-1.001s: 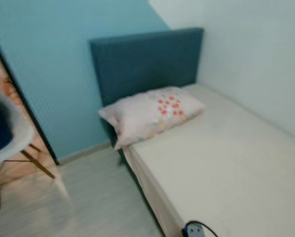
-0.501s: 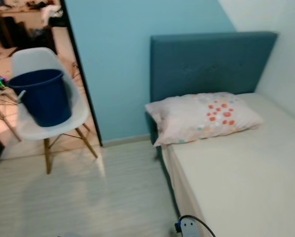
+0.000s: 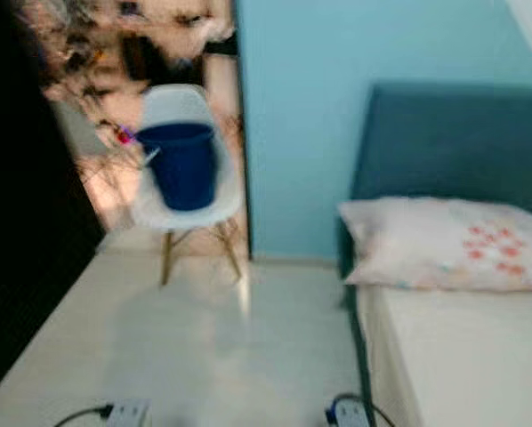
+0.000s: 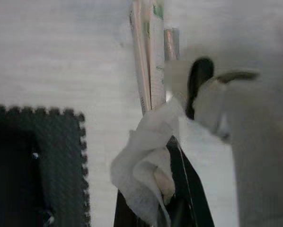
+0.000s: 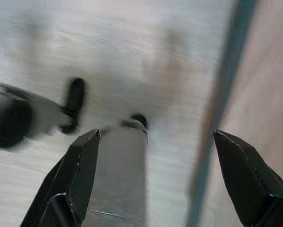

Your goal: Clean up the room

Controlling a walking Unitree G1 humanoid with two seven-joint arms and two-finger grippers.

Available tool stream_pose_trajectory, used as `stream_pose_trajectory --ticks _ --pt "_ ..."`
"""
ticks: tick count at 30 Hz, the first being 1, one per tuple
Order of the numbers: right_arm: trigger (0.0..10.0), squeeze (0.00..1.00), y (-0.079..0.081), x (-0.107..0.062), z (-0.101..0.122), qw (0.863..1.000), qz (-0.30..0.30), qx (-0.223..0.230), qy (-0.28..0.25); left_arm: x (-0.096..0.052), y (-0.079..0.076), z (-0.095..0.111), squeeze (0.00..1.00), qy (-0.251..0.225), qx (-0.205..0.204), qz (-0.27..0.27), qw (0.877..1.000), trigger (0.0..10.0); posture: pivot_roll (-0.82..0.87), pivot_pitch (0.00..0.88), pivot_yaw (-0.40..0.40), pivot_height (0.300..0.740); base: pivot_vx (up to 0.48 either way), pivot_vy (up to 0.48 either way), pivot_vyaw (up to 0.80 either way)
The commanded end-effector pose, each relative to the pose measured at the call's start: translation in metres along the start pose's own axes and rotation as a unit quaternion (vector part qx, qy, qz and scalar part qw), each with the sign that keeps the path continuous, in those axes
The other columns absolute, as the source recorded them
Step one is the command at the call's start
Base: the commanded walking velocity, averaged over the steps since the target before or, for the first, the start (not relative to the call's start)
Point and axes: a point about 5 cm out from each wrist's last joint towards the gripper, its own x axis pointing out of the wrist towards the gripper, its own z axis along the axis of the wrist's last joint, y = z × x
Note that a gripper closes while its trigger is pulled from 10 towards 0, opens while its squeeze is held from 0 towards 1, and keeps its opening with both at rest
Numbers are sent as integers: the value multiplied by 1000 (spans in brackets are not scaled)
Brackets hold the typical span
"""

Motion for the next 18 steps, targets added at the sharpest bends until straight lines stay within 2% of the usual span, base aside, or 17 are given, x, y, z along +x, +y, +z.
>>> stream_pose_trajectory --ticks 1,3,5,7,11,16,18 --pt "10000 0 -6 -1 -3 1000 -7 -2 6 0 -2 4 0 -5 -7 -1 1000 10000 -11 0 -62 740 0 0 800" --pt "10000 0 -6 -1 -3 1000 -8 -4 6 1 -2 14 0 -20 -20 3 1000 10000 -10 0 -65 740 0 0 800" --pt "10000 0 -7 -1 -1 1000 -9 -4 4 0 9 13 0 -44 -51 5 998 10000 -9 0 -66 740 0 0 800" --pt "10000 0 -8 -1 0 1000 -11 -3 1 0 13 17 0 -66 -64 2 996 10000 -9 0 -69 740 0 0 794" --pt "10000 0 -10 -1 3 1000 -13 -5 -3 0 12 26 0 -83 -70 -3 994 10000 -8 0 -71 740 159 0 781" --pt "10000 0 -11 -1 7 1000 -14 -16 -8 -1 6 52 0 -122 -74 -13 990 10000 -11 0 -70 740 346 0 763" --pt "10000 0 -12 -1 9 1000 -15 -8 -13 -2 2 65 0 -142 -73 -19 987 10000 -12 0 -69 740 398 0 0"
